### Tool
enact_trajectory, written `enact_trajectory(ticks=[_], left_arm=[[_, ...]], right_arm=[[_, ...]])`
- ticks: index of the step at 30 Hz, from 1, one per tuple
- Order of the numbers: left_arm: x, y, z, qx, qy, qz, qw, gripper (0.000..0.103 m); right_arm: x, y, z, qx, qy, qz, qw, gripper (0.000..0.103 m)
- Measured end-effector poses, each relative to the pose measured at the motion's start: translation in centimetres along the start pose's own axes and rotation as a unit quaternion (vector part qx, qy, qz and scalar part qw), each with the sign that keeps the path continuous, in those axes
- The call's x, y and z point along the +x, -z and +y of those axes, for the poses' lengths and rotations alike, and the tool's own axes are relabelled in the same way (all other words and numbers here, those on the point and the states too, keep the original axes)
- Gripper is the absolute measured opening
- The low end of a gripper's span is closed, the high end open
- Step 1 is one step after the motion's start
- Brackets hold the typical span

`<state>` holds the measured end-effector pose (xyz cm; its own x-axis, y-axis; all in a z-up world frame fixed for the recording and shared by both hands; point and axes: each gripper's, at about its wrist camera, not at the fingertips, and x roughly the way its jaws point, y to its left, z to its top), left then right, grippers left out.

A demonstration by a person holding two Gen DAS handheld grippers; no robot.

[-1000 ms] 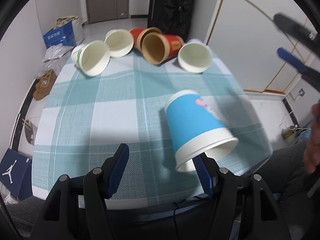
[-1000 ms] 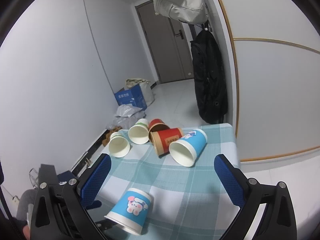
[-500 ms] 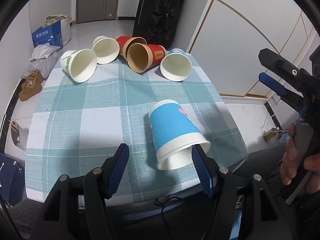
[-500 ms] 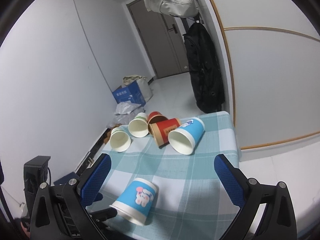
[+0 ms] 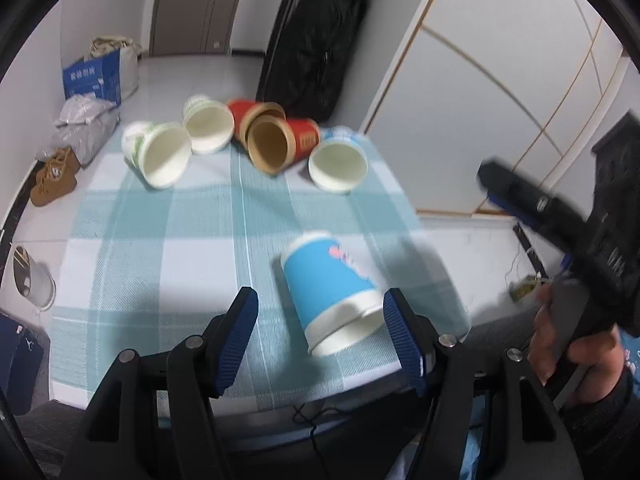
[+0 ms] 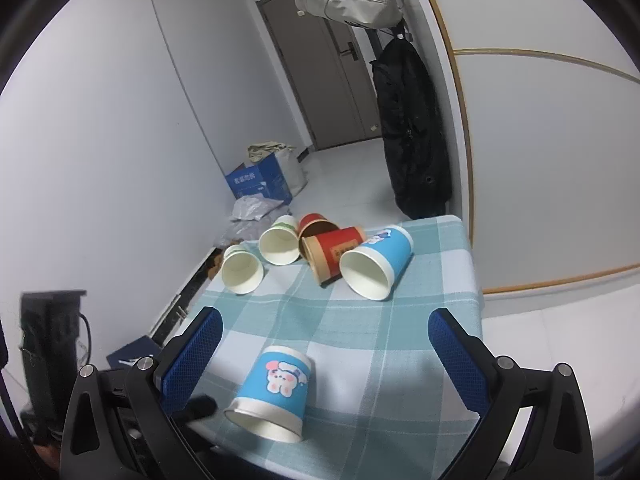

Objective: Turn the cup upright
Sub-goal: 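Lower the blue rabbit cup onto the cloth and open the left gripper, then grasp the rim of the blue rabbit cup with the right gripper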

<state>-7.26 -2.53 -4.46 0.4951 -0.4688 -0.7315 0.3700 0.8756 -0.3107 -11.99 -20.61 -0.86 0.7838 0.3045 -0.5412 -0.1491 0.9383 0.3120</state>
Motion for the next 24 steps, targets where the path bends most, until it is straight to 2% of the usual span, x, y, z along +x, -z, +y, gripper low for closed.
enact_trajectory(ticks=[2, 4, 9, 11, 14, 22, 24], left_arm=[[-1.1, -0.3, 0.0, 0.002, -0.014, -0.033, 0.9994, 0.060], [-2.0, -0.8, 0.0, 0.006, -0.044, -0.058, 0.9973, 0.060], [-3.7, -2.3, 0.2, -0.002, -0.064, -0.100, 0.9929, 0.061], [-4.2, -3.0, 0.2, -0.001, -0.072, -0.113, 0.9910, 0.069], [-4.6, -3.7, 0.1, 0.009, -0.084, -0.135, 0.9872, 0.072], [-2.9, -3.5, 1.5, -0.002, -0.095, -0.130, 0.9869, 0.072], [-2.7, -3.2, 1.7, -0.006, -0.097, -0.124, 0.9875, 0.072]], right_arm=[[-0.2, 0.0, 0.1, 0.000, -0.007, 0.001, 1.000, 0.103], [-0.3, 0.0, 0.3, 0.003, -0.015, 0.008, 1.000, 0.103], [-1.1, 0.3, 1.0, -0.005, -0.035, 0.007, 0.999, 0.103], [-1.4, 0.3, 1.3, -0.010, -0.040, 0.004, 0.999, 0.103], [-1.8, 0.6, 1.6, -0.013, -0.039, 0.004, 0.999, 0.103], [-1.3, 1.8, 2.7, -0.034, -0.035, 0.038, 0.998, 0.103], [-1.0, 2.1, 3.0, -0.042, -0.040, 0.047, 0.997, 0.099]])
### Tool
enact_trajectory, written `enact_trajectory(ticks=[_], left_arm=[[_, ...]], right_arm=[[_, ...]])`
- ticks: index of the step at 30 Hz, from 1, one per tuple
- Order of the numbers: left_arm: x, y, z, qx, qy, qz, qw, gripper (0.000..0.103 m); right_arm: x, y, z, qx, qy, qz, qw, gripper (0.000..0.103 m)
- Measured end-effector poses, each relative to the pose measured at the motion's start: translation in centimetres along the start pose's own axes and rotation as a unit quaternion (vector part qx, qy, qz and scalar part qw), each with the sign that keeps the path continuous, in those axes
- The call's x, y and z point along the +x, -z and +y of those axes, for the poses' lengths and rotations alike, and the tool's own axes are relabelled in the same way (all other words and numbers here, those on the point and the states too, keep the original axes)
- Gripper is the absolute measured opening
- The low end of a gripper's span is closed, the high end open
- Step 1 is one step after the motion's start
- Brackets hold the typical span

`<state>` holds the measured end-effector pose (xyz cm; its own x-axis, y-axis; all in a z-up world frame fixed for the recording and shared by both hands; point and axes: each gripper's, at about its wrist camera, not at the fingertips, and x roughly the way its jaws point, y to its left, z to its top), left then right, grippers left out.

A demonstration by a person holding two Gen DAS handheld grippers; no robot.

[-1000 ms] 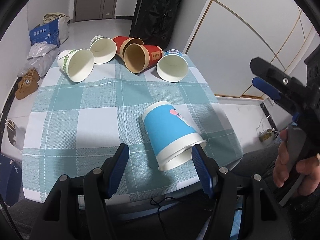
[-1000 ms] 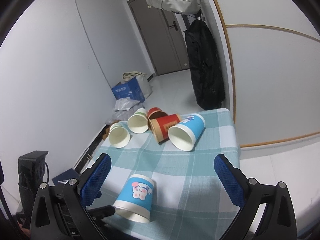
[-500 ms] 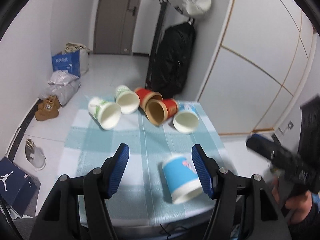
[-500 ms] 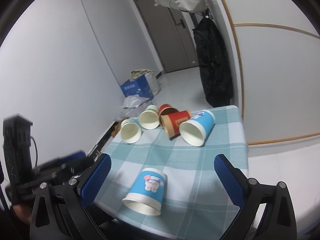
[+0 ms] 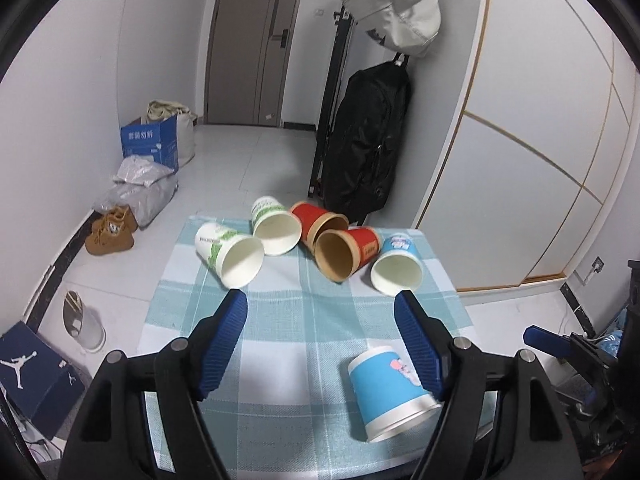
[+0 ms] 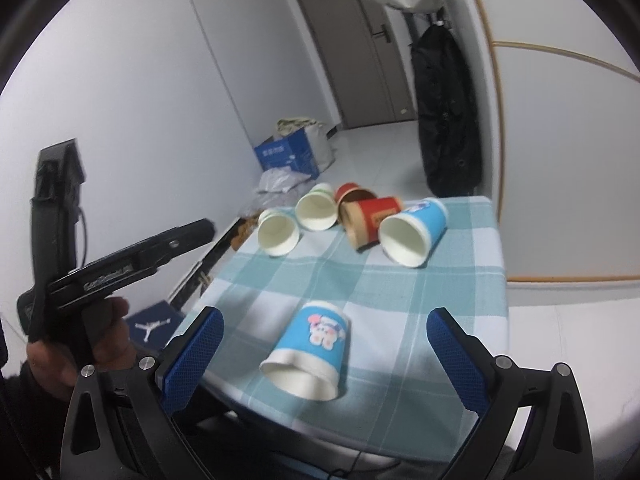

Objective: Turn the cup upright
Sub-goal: 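Grasp the rim of the blue rabbit cup with the right gripper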

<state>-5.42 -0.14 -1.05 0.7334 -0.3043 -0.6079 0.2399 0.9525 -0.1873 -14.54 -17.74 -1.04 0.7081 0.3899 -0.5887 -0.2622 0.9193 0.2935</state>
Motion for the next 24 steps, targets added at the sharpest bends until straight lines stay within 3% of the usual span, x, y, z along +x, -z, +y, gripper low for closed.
enact_trajectory(ticks=[3, 16, 24], left_arm=[[0.3, 0.2, 0.6, -0.006, -0.013, 0.004, 0.9999, 0.072], [1.0, -0.2, 2.5, -0.031, -0.009, 0.023, 0.9992, 0.072], [1.1, -0.6, 4.7, -0.061, -0.018, 0.021, 0.9977, 0.072]], right_arm=[[0.8, 0.3, 0.5, -0.011, -0.010, 0.022, 1.000, 0.088], [3.5, 1.8, 1.4, -0.053, 0.009, 0.088, 0.995, 0.081], [5.9, 3.4, 2.0, -0.116, 0.045, 0.151, 0.981, 0.072]])
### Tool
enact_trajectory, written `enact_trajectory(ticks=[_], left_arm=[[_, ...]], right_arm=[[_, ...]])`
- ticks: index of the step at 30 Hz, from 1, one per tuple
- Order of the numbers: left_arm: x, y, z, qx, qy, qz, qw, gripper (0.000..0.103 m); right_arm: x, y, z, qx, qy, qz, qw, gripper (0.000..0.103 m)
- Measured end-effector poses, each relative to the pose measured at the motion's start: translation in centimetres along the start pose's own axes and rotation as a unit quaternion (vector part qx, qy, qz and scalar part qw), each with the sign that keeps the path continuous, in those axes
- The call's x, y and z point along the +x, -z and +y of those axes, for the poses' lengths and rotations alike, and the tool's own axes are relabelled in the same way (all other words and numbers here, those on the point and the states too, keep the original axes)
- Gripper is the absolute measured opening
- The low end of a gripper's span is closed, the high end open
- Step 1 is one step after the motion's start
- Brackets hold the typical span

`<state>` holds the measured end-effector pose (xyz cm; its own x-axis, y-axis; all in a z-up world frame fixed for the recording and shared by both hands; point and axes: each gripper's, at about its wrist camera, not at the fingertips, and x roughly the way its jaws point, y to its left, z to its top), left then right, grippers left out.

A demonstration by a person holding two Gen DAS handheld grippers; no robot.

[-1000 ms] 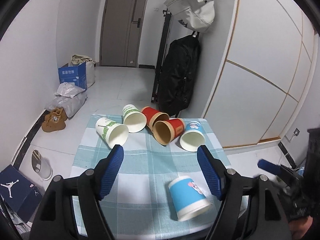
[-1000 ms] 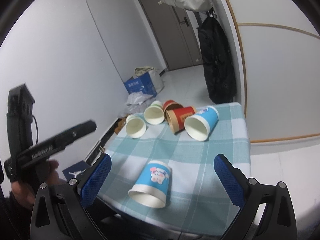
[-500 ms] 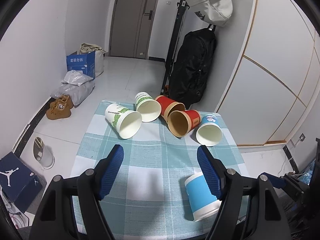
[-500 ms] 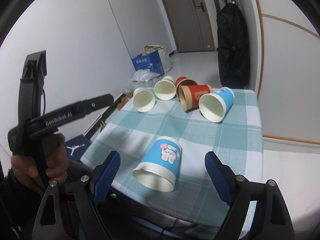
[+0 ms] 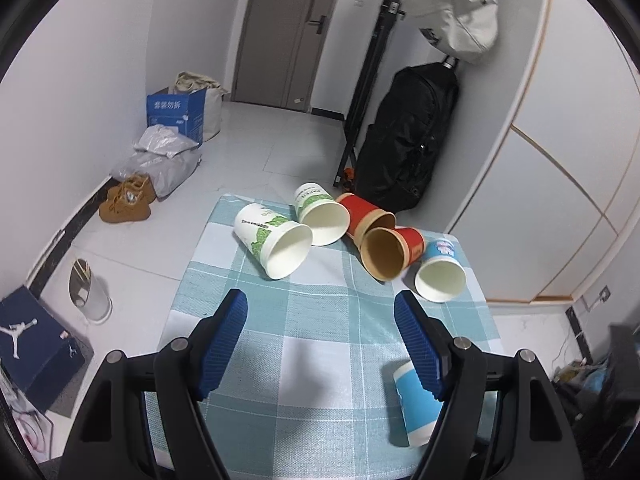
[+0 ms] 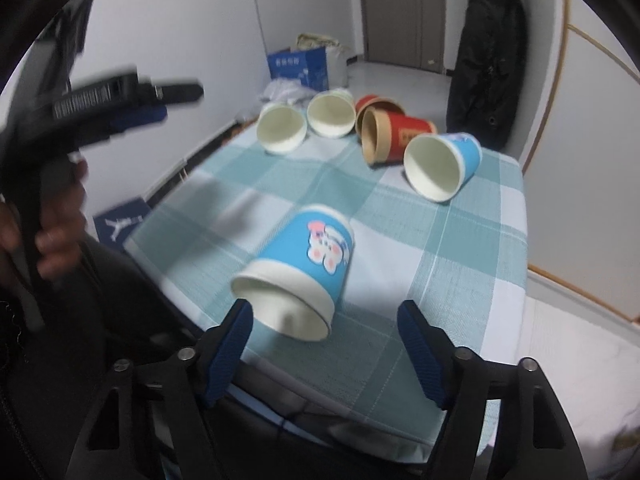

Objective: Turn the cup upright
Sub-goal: 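Grasp the rim of the blue rabbit cup with the right gripper, then rotate the right gripper to turn the blue rabbit cup upright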

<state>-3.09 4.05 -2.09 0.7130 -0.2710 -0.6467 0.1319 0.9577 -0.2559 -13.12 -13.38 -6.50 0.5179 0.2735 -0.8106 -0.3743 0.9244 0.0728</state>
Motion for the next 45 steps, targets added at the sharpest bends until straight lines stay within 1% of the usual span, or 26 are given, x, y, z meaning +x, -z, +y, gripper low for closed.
enact_trajectory(ticks=[2, 3, 6, 10, 11, 12, 13, 14, 16, 25, 29, 30, 32, 33, 36, 38, 41, 45], left_arm=[[0.2, -0.2, 0.2, -0.007, -0.002, 0.002, 1.0000, 0.072], [0.3, -0.2, 0.3, -0.008, -0.003, 0.003, 1.0000, 0.072], [0.4, -0.2, 0.4, -0.010, -0.002, 0.006, 0.9999, 0.072], [0.4, -0.2, 0.3, -0.005, -0.004, 0.007, 1.0000, 0.072], [0.4, -0.2, 0.3, -0.003, -0.004, 0.006, 1.0000, 0.072], [0.4, -0.2, 0.2, 0.001, -0.005, 0.004, 1.0000, 0.072], [0.3, -0.2, 0.1, 0.003, -0.006, 0.002, 1.0000, 0.072], [0.2, -0.1, 0.0, 0.007, -0.009, -0.001, 0.9999, 0.072], [0.0, -0.2, 0.0, 0.010, -0.010, -0.005, 0.9999, 0.072], [-0.2, -0.3, 0.3, 0.005, -0.004, -0.007, 1.0000, 0.072], [-0.3, -0.2, 0.5, 0.000, -0.005, -0.006, 1.0000, 0.072], [-0.3, -0.2, 0.6, -0.002, -0.005, -0.005, 1.0000, 0.072], [-0.3, -0.1, 0.8, -0.009, -0.002, -0.002, 1.0000, 0.072], [-0.4, -0.2, 0.8, -0.008, -0.002, -0.003, 1.0000, 0.072], [-0.5, -0.3, 1.0, -0.006, -0.007, -0.008, 0.9999, 0.072], [-0.5, -0.5, 1.3, -0.013, -0.005, -0.010, 0.9999, 0.072], [-0.2, -0.8, 2.1, -0.032, 0.003, -0.006, 0.9995, 0.072], [0.0, -1.0, 3.1, -0.054, 0.011, 0.001, 0.9985, 0.072]], right_arm=[[1.1, 0.1, 0.1, -0.005, 0.010, 0.019, 1.000, 0.063], [1.5, 0.1, 0.1, -0.006, 0.008, 0.025, 1.000, 0.060], [2.3, 0.1, 0.2, -0.009, 0.011, 0.033, 0.999, 0.057], [2.6, -0.2, 0.5, -0.006, 0.006, 0.032, 0.999, 0.036], [2.9, -0.3, 0.4, -0.004, 0.005, 0.034, 0.999, 0.029], [3.1, -0.3, 0.2, 0.003, 0.005, 0.037, 0.999, 0.024], [3.3, -0.4, 0.1, 0.008, 0.004, 0.040, 0.999, 0.013], [3.5, -0.4, -0.1, 0.015, 0.003, 0.043, 0.999, 0.007], [3.6, -0.4, -0.6, 0.031, 0.004, 0.045, 0.999, 0.003], [2.7, -1.5, -2.5, 0.095, -0.012, 0.034, 0.995, 0.002], [2.4, -2.5, -2.8, 0.117, -0.042, 0.049, 0.991, 0.002], [2.3, -2.9, -2.8, 0.122, -0.051, 0.058, 0.990, 0.002], [2.3, -3.4, -2.7, 0.127, -0.069, 0.080, 0.986, 0.002], [2.3, -3.8, -2.6, 0.126, -0.075, 0.097, 0.984, 0.002], [2.5, -4.4, -2.3, 0.113, -0.083, 0.145, 0.980, 0.002], [2.8, -4.9, -2.3, 0.104, -0.081, 0.182, 0.974, 0.002], [3.4, -5.7, -2.7, 0.106, -0.084, 0.235, 0.963, 0.002], [5.9, -6.8, -3.0, 0.122, -0.094, 0.317, 0.936, 0.002]])
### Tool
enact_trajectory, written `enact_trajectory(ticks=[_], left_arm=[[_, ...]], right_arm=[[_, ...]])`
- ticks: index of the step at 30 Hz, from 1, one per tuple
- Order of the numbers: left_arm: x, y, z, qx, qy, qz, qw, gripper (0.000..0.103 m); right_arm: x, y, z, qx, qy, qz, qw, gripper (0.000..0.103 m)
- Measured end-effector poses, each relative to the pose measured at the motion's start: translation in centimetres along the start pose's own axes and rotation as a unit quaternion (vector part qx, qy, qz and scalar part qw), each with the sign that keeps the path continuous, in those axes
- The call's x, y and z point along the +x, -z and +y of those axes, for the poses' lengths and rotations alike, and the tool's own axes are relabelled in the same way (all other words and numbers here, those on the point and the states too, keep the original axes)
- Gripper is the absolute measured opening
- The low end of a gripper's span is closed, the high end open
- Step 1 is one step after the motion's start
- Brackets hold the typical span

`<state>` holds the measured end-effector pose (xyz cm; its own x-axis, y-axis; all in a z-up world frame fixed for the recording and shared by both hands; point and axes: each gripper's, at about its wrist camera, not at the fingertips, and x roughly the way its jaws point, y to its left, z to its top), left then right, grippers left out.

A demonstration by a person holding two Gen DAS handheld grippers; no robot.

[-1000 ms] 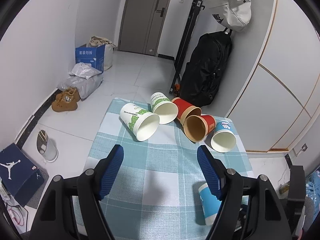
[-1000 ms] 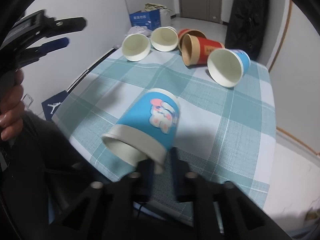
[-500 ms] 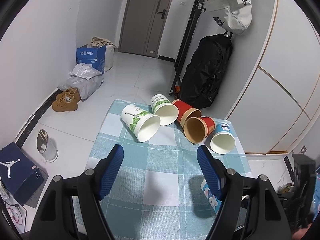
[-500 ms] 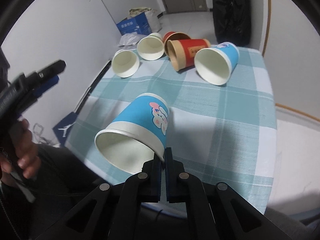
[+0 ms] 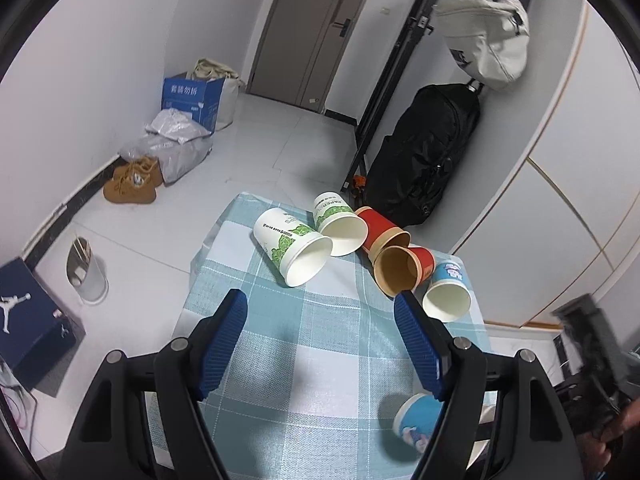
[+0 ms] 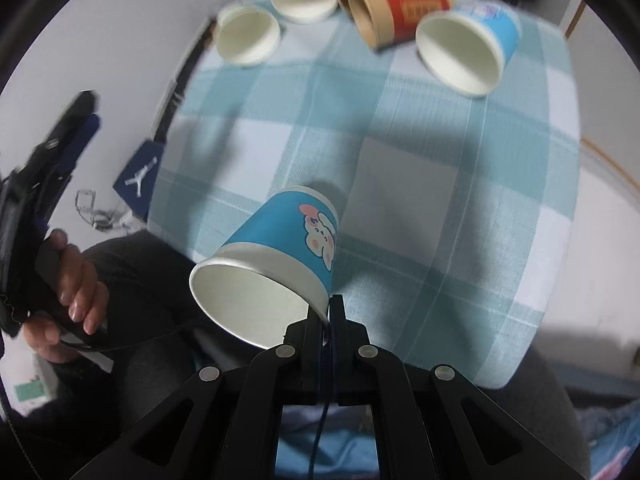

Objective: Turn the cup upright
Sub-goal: 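Rotate the right gripper to turn the blue rabbit cup upright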

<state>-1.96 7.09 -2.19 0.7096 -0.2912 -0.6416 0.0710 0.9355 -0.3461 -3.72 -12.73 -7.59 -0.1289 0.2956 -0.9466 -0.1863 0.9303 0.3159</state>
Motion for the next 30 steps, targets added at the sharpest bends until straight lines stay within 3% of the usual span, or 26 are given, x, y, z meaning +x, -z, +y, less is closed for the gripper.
enact_trajectory(ticks=[6, 17, 20, 23, 30], left_arm=[[0.5, -0.3, 1.5, -0.036, 0.007, 0.013, 0.9993, 0.072], [0.9, -0.6, 2.1, -0.059, 0.020, 0.028, 0.9976, 0.072], [0.9, -0.5, 1.8, -0.049, 0.017, 0.030, 0.9982, 0.072], [1.0, -0.5, 1.7, -0.042, 0.013, 0.032, 0.9985, 0.072], [1.3, 0.0, 0.7, -0.019, 0.005, 0.037, 0.9991, 0.072]], right_arm=[[1.5, -3.3, 0.2, 0.022, 0.014, 0.065, 0.998, 0.004], [1.0, -6.4, 1.0, 0.039, 0.024, 0.070, 0.997, 0.007], [0.7, -6.6, 1.2, 0.036, 0.023, 0.056, 0.997, 0.013], [0.0, -6.2, 0.9, 0.035, 0.019, 0.031, 0.999, 0.035], [-2.4, -3.6, -0.2, 0.035, -0.012, -0.083, 0.996, 0.036]])
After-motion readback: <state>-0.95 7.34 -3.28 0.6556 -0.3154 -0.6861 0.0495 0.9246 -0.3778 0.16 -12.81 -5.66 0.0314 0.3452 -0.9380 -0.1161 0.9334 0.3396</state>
